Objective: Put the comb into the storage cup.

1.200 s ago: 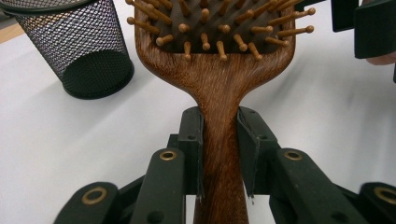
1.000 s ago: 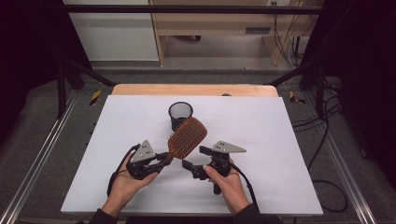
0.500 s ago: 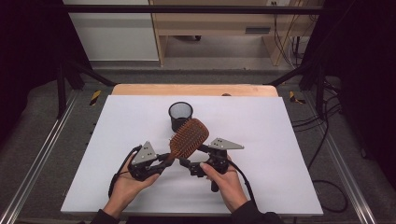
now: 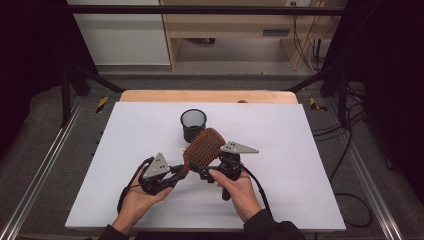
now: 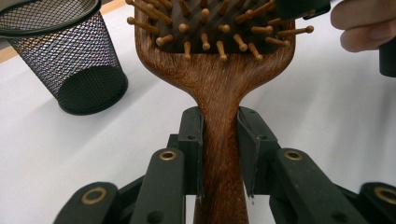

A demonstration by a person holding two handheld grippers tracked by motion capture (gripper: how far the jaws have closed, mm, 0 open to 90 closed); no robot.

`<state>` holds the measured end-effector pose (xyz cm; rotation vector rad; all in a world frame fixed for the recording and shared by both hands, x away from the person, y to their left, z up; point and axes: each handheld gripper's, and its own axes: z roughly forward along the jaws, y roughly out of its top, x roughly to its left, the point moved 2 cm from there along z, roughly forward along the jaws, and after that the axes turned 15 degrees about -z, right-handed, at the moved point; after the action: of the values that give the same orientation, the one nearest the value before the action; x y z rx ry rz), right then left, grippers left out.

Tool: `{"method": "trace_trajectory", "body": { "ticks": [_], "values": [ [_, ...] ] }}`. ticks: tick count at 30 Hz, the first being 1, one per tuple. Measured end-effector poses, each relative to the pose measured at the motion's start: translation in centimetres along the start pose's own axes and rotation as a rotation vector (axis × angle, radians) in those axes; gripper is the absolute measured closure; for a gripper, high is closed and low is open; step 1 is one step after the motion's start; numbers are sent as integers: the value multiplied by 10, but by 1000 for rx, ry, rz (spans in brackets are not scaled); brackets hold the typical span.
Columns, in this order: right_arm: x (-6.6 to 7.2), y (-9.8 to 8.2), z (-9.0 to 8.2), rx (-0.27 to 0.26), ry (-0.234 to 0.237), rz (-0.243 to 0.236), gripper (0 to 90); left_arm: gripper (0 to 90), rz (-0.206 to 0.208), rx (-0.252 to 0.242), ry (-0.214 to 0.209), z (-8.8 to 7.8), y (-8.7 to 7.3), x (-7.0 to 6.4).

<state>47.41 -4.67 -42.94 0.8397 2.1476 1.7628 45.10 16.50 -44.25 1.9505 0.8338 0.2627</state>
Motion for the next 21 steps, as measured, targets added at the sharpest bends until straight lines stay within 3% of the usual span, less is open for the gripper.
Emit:
{"method": "trace_trajectory", "body": {
  "ticks": [8, 21],
  "values": [
    [-4, 3, 1, -16, -2, 44, 245, 723, 2, -6, 7, 0, 0, -1],
    [-7, 4, 2, -20, 5, 80, 262, 723, 18, -9, 25, 0, -1, -1]
  ]
}}
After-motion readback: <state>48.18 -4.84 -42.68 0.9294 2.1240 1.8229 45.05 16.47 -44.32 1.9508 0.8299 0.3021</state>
